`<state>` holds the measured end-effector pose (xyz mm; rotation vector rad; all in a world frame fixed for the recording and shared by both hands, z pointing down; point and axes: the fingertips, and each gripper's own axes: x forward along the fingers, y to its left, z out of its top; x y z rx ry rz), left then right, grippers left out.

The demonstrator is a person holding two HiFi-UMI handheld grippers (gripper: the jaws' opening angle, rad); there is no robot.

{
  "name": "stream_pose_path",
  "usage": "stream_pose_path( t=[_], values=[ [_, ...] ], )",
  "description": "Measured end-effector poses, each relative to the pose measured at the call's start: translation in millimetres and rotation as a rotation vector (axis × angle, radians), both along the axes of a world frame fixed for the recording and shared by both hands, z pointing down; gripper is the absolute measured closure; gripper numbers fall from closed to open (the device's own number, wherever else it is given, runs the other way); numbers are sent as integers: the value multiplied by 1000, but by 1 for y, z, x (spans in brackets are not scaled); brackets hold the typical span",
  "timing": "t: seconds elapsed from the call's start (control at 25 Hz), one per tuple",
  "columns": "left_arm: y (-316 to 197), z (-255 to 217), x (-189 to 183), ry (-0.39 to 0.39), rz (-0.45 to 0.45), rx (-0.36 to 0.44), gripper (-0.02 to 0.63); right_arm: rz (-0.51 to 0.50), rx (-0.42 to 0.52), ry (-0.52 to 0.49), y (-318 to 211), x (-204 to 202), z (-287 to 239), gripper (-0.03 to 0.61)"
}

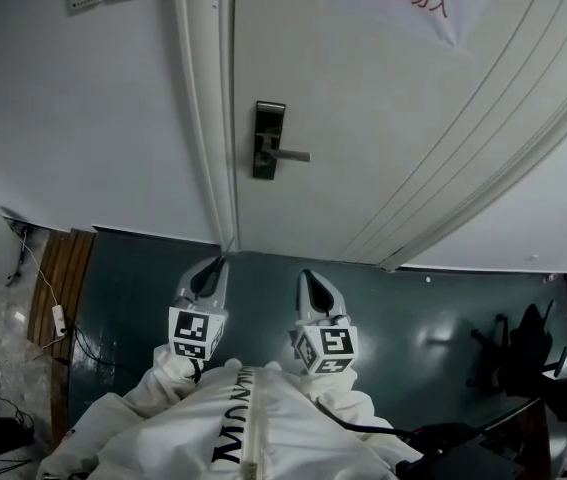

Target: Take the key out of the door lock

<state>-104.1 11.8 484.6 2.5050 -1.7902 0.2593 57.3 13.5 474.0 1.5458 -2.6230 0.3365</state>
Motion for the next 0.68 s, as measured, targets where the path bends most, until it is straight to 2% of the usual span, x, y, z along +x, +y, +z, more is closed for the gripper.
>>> stream_pose_path(
  t=[0.68],
  values=[
    [4, 3, 25, -13, 3, -13, 591, 3, 18, -2, 4, 24, -4, 580]
  ],
)
